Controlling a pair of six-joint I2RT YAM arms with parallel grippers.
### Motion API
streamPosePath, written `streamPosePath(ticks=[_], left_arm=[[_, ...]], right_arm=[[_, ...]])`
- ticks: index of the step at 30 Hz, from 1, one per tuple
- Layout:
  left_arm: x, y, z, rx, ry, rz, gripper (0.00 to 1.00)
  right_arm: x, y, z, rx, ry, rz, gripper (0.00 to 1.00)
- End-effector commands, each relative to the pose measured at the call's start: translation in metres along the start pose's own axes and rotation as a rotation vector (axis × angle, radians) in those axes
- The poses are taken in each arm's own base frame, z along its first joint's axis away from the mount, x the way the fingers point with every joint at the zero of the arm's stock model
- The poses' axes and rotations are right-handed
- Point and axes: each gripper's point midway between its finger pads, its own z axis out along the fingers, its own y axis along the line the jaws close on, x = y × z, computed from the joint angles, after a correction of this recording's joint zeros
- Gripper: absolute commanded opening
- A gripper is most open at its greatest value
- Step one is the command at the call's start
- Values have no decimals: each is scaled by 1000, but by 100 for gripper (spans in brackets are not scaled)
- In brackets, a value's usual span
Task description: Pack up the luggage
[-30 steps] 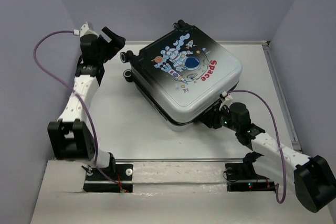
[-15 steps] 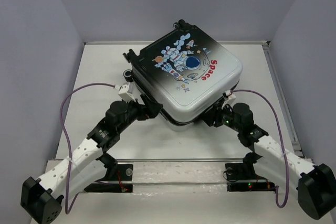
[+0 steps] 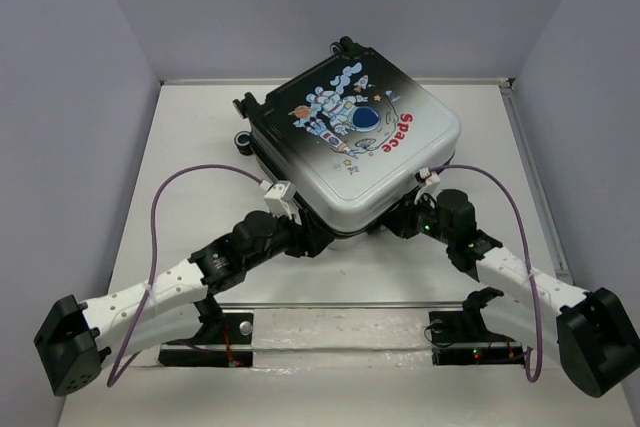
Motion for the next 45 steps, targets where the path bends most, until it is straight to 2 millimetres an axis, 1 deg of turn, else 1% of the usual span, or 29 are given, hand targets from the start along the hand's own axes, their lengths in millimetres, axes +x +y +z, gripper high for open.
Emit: streamPosePath(ticks=[1, 4, 7, 8, 10, 11, 13, 14, 17, 19, 21, 22, 23, 24, 25, 26, 27, 28, 29, 30, 31, 32, 35, 36, 38, 39, 41, 42, 45], left_arm=[[-7, -18, 13, 60, -45, 29, 70], [-11, -28, 18, 91, -63, 31, 68], [-20, -35, 27, 105, -96, 31, 62], [-23, -37, 33, 104, -106, 41, 62], [-34, -42, 39, 99, -139, 35, 57], [-38, -47, 45, 117, -158, 32, 57], [-50, -58, 50, 134, -181, 43, 57], [-50, -56, 57, 115, -180, 50, 57], [-59, -67, 67, 120, -198, 71, 57], [-62, -74, 72, 129, -204, 74, 56], [-67, -84, 80, 145, -200, 75, 56], [-75, -96, 81, 170, -212, 74, 55], [-78, -102, 83, 181, -213, 83, 55], [-81, -105, 85, 182, -213, 83, 55], [-88, -110, 85, 181, -223, 83, 55], [-108, -126, 82, 192, -257, 84, 56], [-111, -118, 83, 129, -239, 109, 58], [-131, -134, 77, 136, -269, 111, 66], [-141, -138, 71, 122, -280, 125, 74], [-139, -128, 68, 63, -250, 149, 84], [-148, -128, 63, 49, -257, 149, 99], [-163, -121, 53, 9, -263, 147, 99], [-199, -103, 29, -12, -287, 117, 99], [-221, -87, 20, 3, -296, 91, 99], [-236, -57, 14, -35, -277, 59, 99], [-253, -28, 8, -88, -299, 32, 99], [-271, 1, 3, -160, -326, 12, 99], [-282, 30, 2, -209, -338, -23, 99], [-298, 70, 2, -245, -358, -99, 99]], right_arm=[[-26, 18, 3, -77, -113, -7, 7], [-24, 27, -2, -105, -120, -1, 7], [-6, 37, -3, -125, -69, 4, 7], [5, 47, -3, -146, -38, -3, 7], [25, 48, -3, -111, 1, -2, 7], [39, 64, -5, -148, 35, -10, 7], [60, 68, -8, -124, 76, -9, 7], [78, 87, -14, -167, 126, -7, 7], [94, 108, -19, -157, 138, -1, 7], [112, 127, -22, -171, 168, -38, 7], [104, 159, -18, -223, 140, -30, 7], [118, 171, -13, -247, 176, -52, 7], [116, 184, -10, -284, 170, -53, 7], [97, 209, -6, -357, 105, -16, 7], [95, 220, -6, -396, 87, -4, 7], [95, 223, -2, -403, 75, 8, 7], [84, 225, 1, -396, 22, 29, 7], [80, 223, 3, -374, 10, 30, 7], [75, 218, 4, -345, -13, 32, 7], [72, 205, 8, -269, -32, 42, 7], [71, 198, 8, -238, -39, 44, 7], [62, 196, 4, -225, -65, 67, 7], [61, 182, 0, -181, -78, 62, 7], [60, 180, -3, -173, -76, 62, 7], [59, 178, -5, -170, -75, 53, 7], [60, 176, -5, -163, -70, 43, 7], [60, 176, -5, -158, -67, 37, 7], [62, 174, -5, -150, -61, 32, 7], [65, 171, -5, -143, -52, 37, 7]])
